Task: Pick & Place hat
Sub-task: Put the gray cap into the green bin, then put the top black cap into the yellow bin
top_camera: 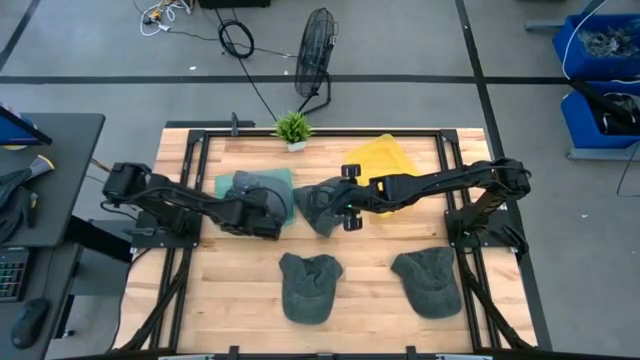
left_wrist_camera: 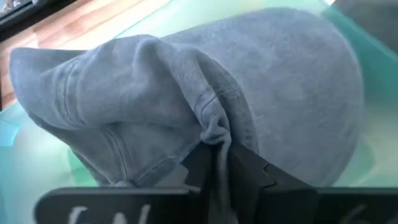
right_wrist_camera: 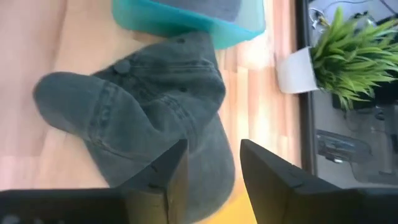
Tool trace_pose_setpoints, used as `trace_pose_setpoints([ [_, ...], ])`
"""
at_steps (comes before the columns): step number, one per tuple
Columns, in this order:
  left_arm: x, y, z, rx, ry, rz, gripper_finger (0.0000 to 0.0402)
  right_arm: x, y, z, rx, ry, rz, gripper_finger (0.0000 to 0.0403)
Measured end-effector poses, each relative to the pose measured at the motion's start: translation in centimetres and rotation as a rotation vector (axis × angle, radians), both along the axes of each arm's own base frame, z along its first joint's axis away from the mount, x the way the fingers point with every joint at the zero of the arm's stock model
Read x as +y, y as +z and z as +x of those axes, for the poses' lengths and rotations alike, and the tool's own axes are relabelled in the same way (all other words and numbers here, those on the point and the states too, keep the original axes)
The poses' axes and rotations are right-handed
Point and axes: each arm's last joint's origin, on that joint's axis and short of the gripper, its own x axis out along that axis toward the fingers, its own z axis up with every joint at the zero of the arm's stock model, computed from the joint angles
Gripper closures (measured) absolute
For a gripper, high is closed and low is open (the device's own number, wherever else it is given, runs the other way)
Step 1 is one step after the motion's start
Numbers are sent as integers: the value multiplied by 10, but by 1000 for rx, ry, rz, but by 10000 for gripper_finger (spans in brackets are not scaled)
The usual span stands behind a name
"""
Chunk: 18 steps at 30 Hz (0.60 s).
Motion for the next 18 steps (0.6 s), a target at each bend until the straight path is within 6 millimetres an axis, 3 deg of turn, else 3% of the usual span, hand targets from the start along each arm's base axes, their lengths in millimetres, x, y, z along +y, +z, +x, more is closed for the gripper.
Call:
trace_pose_setpoints([
  [9, 4, 14, 5, 78, -104, -69, 265, 3, -1, 1, -51, -47, 165, 252],
  [18, 1, 73, 9, 161, -319, -19, 232, -3, -9, 5, -270, -376, 426, 252],
])
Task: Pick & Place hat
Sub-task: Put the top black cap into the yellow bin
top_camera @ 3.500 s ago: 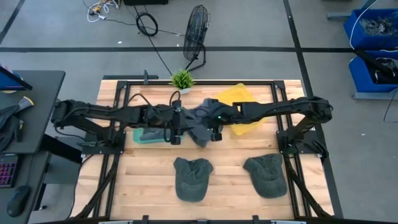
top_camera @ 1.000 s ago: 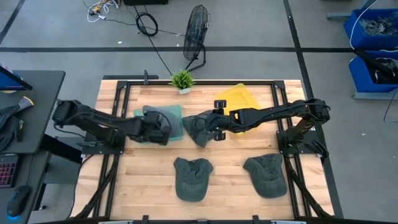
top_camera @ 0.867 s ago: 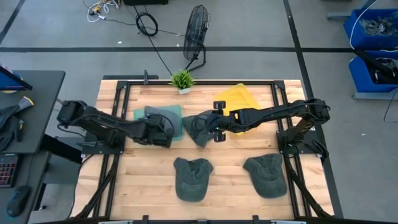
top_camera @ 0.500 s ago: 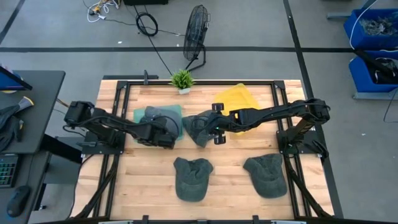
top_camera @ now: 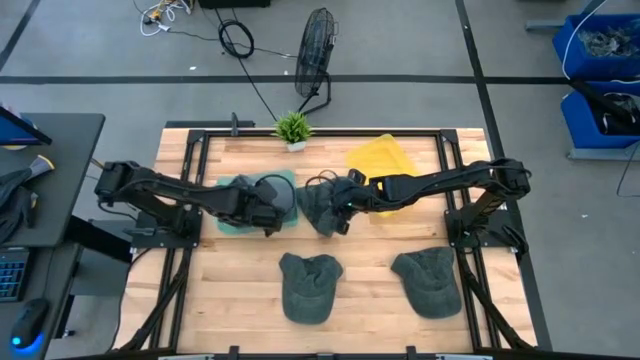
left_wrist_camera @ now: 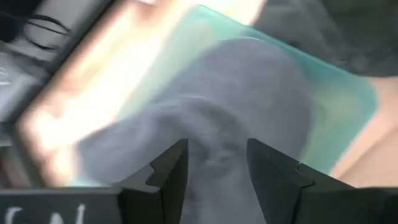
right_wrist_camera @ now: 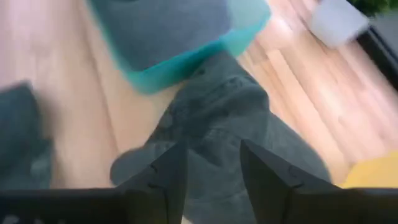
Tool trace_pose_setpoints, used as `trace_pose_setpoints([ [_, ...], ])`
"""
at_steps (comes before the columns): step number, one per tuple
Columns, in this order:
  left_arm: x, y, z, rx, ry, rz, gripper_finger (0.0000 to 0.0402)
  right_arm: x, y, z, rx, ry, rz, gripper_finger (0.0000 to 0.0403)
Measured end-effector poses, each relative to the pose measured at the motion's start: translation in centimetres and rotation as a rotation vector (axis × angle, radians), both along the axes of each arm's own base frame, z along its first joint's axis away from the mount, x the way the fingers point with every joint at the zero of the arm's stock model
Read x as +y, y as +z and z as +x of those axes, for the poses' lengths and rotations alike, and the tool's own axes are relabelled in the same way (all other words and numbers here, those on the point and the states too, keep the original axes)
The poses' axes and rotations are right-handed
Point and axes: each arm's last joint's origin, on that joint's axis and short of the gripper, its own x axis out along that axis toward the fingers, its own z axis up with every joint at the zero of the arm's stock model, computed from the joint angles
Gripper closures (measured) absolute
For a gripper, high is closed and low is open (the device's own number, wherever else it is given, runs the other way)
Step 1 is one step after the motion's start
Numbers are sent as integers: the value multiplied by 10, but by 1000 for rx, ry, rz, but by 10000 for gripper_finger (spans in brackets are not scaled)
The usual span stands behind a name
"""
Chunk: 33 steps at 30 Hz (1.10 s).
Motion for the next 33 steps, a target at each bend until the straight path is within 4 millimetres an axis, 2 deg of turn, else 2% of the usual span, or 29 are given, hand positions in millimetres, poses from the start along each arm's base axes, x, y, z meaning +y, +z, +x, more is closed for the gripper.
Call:
trace_pose_setpoints([
  [4, 3, 24, -9, 1, 12, 81, 232, -7, -20, -1, -61, -145, 29, 252],
  [9, 7, 38, -20, -16, 29, 165, 232, -19, -43, -3, -132, -268, 83, 252],
  [12, 8, 40, -21, -29, 37, 195, 232, -25, -55, -5, -167, -329, 120, 252],
  [17, 8, 40, -21, -31, 40, 215, 232, -30, -71, -12, -121, -391, 150, 252],
  [26, 12, 40, -20, -35, 58, 222, 232, -31, -85, 4, -209, -379, 244, 252],
  [30, 13, 40, -20, -33, 63, 232, 232, -32, -100, 8, -181, -368, 228, 254],
  [33, 13, 40, -21, -31, 64, 239, 232, -33, -108, 7, -122, -326, 182, 278],
])
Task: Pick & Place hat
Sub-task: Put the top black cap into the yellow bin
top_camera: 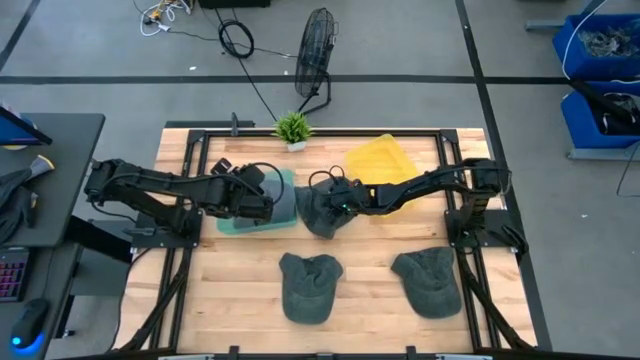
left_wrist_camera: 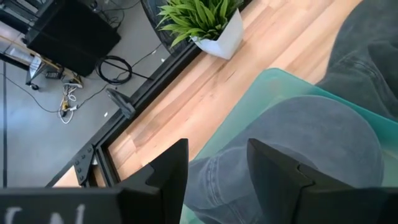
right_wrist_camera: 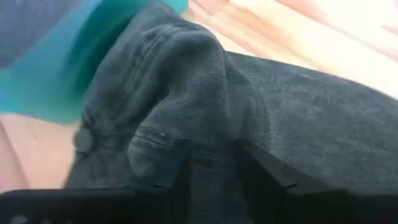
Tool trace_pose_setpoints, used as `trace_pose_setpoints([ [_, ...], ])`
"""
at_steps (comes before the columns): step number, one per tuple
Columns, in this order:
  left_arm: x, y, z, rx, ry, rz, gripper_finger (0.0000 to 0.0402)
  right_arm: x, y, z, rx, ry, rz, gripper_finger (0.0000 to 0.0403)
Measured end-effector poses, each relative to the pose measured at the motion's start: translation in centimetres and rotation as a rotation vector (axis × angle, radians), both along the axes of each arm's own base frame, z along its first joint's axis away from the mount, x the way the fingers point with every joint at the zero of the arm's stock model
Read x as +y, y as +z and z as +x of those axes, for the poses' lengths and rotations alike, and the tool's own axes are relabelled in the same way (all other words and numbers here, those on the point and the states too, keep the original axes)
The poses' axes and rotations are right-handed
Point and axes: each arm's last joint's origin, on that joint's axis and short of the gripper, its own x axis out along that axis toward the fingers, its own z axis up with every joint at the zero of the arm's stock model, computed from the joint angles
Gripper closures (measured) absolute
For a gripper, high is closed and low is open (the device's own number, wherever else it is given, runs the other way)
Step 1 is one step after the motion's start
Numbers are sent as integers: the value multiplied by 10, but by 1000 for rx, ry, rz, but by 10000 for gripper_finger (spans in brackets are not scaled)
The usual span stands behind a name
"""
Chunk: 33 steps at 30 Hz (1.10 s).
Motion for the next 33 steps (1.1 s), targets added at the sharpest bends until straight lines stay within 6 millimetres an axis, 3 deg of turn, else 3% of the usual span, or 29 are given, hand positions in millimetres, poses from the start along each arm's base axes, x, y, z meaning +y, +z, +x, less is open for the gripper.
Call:
trace_pose_setpoints([
  [6, 0, 0, 0, 4, 0, 6, 232, -2, 1, 2, 55, 89, -76, 392],
  [11, 0, 0, -1, 11, -2, 8, 232, 0, 22, 7, 110, 161, -106, 398],
  [19, 0, 0, -2, 28, -2, 11, 232, 12, 82, 9, 178, 274, -176, 401],
  [24, 0, 0, -2, 27, -1, 10, 232, 19, 95, 11, 114, 233, -99, 390],
  [33, 0, 0, -2, 34, -6, 13, 232, 28, 74, 10, 187, 250, -80, 282],
])
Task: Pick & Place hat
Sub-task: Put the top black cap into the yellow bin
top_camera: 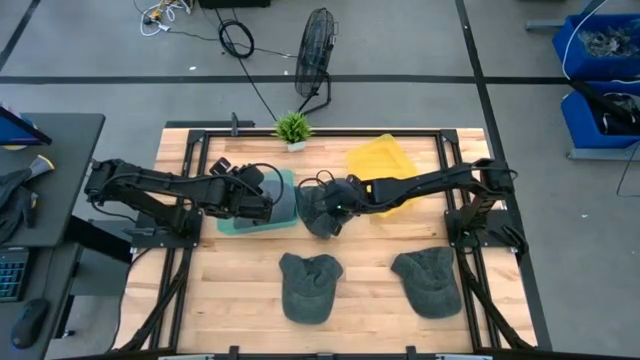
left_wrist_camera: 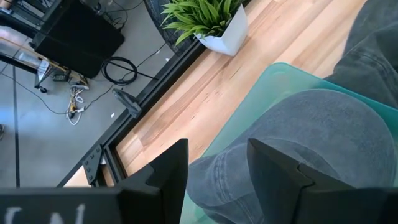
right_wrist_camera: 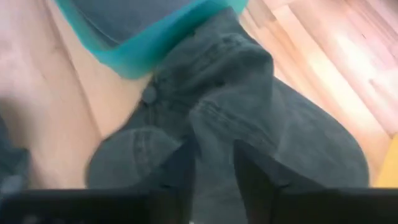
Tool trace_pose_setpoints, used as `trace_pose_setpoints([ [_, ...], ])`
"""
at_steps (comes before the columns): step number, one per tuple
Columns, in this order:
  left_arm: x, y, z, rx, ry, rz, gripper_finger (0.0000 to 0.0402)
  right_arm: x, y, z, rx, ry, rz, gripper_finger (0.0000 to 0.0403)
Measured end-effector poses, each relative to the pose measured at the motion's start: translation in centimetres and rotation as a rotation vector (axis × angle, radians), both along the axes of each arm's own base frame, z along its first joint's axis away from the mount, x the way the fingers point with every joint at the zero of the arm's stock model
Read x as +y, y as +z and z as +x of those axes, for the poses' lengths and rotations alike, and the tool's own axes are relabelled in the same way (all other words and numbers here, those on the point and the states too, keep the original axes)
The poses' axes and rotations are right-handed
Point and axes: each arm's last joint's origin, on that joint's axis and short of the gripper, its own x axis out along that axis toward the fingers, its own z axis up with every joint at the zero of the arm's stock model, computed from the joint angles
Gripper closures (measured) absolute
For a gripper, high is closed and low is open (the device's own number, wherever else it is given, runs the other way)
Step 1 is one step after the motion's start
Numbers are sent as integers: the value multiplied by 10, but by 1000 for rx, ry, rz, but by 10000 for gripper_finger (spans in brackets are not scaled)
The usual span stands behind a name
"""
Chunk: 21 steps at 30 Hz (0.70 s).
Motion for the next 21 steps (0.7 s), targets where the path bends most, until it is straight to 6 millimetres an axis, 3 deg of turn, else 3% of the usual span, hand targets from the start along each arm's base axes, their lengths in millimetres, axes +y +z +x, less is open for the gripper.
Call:
trace_pose_setpoints([
  [7, 0, 0, 0, -2, 0, 1, 232, 6, -26, 16, -7, 59, -37, 182],
  [12, 0, 0, 0, -1, 0, 0, 232, -1, -52, 21, 61, -46, -187, 145],
  [17, 0, 0, 0, 1, 0, 0, 232, -9, -75, 22, 129, -78, -227, 160],
  [21, 0, 0, 0, 2, 0, 0, 232, -14, -82, 22, 156, -69, -189, 237],
])
